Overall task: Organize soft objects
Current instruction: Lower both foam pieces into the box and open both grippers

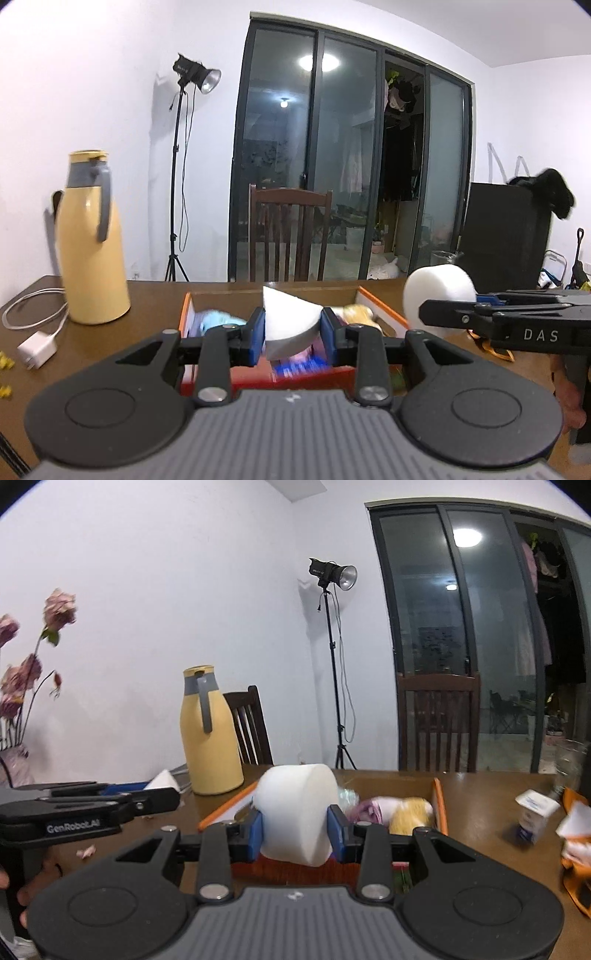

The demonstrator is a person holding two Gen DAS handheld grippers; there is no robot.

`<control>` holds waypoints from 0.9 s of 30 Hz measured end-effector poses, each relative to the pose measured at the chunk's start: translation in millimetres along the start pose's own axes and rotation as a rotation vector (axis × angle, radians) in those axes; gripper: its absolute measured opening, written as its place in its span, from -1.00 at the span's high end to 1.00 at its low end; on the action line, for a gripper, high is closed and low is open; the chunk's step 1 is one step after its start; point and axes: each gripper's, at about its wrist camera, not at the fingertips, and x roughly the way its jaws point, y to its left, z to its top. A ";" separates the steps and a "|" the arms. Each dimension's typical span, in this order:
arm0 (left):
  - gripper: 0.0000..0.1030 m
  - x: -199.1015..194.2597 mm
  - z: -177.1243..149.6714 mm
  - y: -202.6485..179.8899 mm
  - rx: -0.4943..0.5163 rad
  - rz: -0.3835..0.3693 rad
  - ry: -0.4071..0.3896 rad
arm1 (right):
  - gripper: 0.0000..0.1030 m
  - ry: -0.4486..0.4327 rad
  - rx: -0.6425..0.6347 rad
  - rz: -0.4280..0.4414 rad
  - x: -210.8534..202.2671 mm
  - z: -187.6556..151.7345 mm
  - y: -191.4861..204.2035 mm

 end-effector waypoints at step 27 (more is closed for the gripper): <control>-0.38 245.8 -3.8 51.8 -0.050 -0.005 0.447 | -0.03 0.484 0.302 -0.047 279.4 9.8 -109.9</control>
